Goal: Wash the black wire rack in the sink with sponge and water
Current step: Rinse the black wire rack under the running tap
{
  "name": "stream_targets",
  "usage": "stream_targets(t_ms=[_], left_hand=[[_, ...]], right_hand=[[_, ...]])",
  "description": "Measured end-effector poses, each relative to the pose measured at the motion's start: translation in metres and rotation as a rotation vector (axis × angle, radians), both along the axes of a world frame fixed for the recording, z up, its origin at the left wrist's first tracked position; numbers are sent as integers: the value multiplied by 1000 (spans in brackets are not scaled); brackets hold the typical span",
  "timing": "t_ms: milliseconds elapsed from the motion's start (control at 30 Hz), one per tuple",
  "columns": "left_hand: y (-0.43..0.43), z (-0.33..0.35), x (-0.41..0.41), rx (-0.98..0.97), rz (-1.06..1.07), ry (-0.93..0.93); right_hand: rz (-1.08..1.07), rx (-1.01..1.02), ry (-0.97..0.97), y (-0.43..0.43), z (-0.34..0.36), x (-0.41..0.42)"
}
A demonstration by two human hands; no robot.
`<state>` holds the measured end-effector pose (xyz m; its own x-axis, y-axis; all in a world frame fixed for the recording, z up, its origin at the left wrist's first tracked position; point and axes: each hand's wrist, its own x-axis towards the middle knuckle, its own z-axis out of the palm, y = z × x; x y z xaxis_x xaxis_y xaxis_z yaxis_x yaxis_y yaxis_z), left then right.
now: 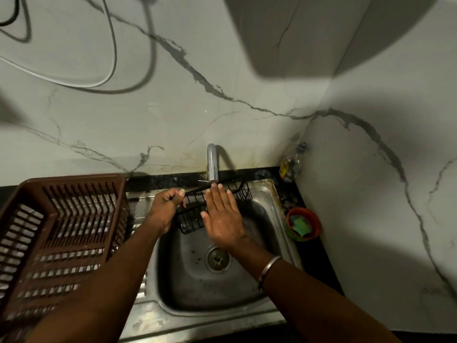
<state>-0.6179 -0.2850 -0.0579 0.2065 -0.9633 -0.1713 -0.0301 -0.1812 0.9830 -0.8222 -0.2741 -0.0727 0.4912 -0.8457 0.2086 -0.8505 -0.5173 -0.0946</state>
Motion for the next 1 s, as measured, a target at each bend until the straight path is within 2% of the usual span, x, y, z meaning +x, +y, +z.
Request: stream_targets(t_ms=[100, 233, 367, 500, 600, 867, 1000], left_hand=[[1, -1, 3, -8, -9, 15], [3, -3, 10, -22, -1, 19], [6, -13, 19, 4, 20, 32], [11, -19, 21, 59, 28, 47], [14, -20, 19, 70, 30, 80], [19, -19, 19, 78, 48, 137], [25, -24, 22, 83, 72, 160]], right_hand=[[-9, -28, -6, 1, 1, -2], [-146, -5, -17, -9, 11, -11], [-16, 6, 79, -7, 6, -10], [-90, 26, 57, -12, 8, -18], [-18, -13, 71, -9, 7, -15], [-227, 28, -65, -21, 31, -9], [-395, 106, -247, -26, 29, -4]])
